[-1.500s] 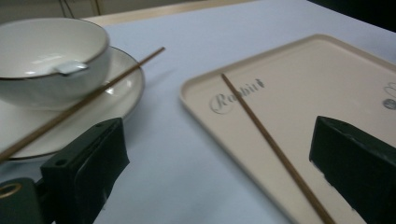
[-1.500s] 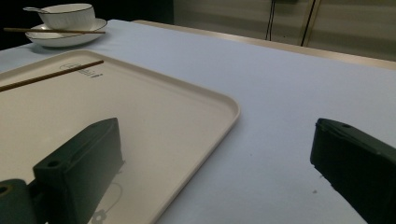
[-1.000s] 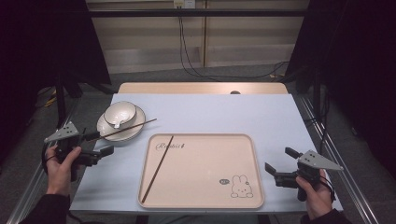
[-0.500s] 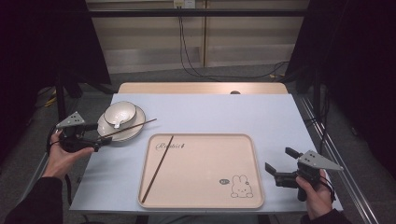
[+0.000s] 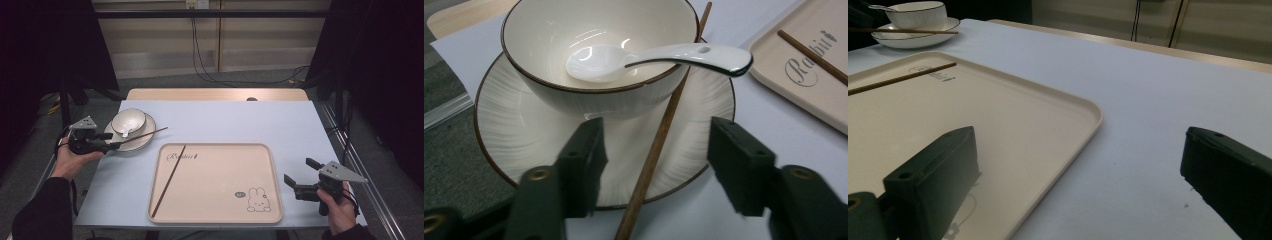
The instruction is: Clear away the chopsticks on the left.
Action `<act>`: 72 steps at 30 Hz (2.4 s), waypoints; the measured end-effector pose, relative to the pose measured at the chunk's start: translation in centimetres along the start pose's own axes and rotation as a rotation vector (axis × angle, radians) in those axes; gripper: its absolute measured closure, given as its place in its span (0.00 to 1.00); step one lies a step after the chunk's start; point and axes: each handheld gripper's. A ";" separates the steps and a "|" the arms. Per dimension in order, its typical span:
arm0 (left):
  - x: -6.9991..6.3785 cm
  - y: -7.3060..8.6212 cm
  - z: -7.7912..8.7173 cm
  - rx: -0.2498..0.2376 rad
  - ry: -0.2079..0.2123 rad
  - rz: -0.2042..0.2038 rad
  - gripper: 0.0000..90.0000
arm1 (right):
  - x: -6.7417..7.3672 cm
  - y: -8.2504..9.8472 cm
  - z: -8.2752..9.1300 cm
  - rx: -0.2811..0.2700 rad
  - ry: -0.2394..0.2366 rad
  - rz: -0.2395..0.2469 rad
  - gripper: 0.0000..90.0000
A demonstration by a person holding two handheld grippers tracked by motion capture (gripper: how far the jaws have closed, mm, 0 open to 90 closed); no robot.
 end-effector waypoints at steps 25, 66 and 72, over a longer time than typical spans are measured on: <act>-1.2 -0.8 -2.5 0.138 0.051 -0.156 0.91 | 0.0 0.0 0.1 0.002 -0.002 0.004 0.02; -4.2 -1.3 3.3 0.055 0.105 0.058 0.94 | 0.0 0.0 0.0 -0.009 0.000 0.005 0.02; -5.5 -1.1 4.3 0.055 0.081 0.079 0.94 | 0.0 0.0 0.0 -0.011 0.001 0.007 0.02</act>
Point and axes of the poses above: each handheld gripper's, and its own axes: z roughly backward along the jaws, y roughly out of its underside, x roughly to its left, and after that the axes turned 12 degrees about -y, right-handed
